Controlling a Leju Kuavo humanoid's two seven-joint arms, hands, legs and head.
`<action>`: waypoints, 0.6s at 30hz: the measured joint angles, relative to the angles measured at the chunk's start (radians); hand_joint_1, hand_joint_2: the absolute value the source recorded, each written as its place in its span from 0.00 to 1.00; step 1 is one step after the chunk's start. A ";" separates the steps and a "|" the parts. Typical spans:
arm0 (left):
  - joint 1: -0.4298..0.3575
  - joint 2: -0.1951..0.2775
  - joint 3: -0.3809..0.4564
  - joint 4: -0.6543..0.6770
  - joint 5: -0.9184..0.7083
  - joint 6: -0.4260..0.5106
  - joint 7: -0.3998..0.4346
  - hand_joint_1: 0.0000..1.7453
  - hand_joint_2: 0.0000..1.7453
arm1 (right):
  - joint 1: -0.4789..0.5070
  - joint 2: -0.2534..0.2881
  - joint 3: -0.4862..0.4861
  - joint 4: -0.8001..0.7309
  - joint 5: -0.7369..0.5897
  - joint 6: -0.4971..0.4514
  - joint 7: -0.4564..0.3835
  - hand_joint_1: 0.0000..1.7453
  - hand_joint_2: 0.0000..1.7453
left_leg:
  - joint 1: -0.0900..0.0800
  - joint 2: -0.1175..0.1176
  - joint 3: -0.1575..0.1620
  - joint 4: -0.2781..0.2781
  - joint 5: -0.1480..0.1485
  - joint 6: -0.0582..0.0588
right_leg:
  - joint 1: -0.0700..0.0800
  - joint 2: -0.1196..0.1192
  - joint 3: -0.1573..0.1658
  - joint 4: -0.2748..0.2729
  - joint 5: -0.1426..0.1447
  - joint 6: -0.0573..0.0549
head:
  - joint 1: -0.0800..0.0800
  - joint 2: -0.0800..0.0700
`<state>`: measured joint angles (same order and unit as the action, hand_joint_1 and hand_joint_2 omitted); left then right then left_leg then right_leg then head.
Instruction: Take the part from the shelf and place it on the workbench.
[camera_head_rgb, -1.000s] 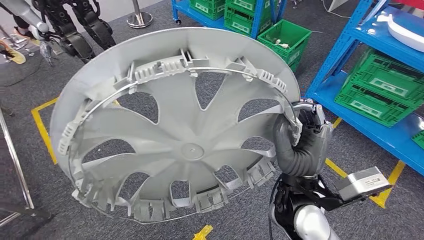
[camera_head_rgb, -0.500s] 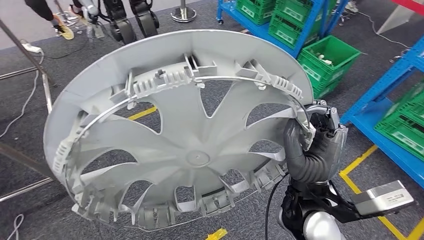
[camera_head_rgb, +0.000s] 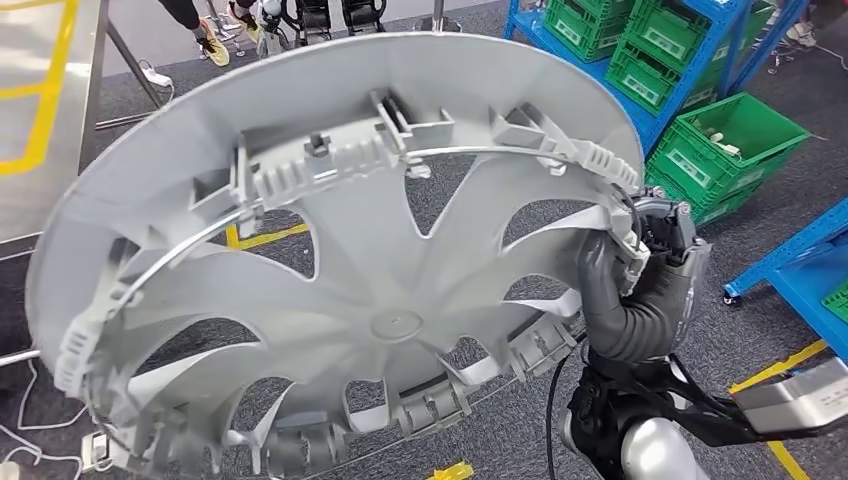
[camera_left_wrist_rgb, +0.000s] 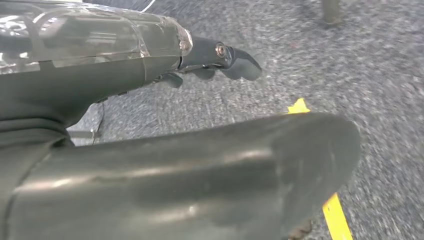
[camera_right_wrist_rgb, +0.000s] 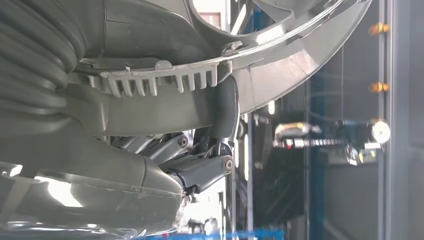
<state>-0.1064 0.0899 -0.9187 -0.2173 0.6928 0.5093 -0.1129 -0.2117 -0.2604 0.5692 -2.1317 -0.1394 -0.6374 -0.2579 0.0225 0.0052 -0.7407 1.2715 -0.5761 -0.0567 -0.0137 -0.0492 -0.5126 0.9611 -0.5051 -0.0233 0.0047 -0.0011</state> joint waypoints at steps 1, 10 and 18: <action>0.000 0.001 0.000 0.000 0.000 0.000 0.000 0.00 0.00 | 0.000 -0.001 0.000 0.000 0.000 0.000 0.000 0.93 1.00 | 0.006 0.009 0.025 -0.045 0.030 -0.009 | -0.005 -0.011 0.001 0.005 -0.004 0.007 | -0.003 0.000; -0.001 0.003 0.005 0.001 0.000 0.000 -0.001 0.00 0.00 | -0.004 -0.006 0.000 -0.007 0.001 0.001 0.000 0.93 1.00 | -0.003 0.045 0.115 -0.228 0.089 0.049 | -0.014 -0.013 -0.015 0.084 -0.076 0.061 | 0.000 0.000; -0.003 0.002 0.006 0.004 0.000 0.000 -0.001 0.00 0.00 | 0.000 -0.014 0.000 -0.008 0.001 0.001 0.000 0.93 1.00 | -0.027 -0.079 0.120 -0.228 0.097 0.070 | 0.012 0.083 -0.072 0.177 -0.062 0.004 | 0.037 0.000</action>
<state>-0.1094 0.0915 -0.9128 -0.2137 0.6928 0.5093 -0.1140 -0.2114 -0.2746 0.5691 -2.1399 -0.1388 -0.6367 -0.2575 -0.0046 -0.0741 -0.6209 1.0436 -0.4794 0.0136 -0.0021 0.0337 -0.5851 1.1380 -0.5666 -0.0190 0.0413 -0.0011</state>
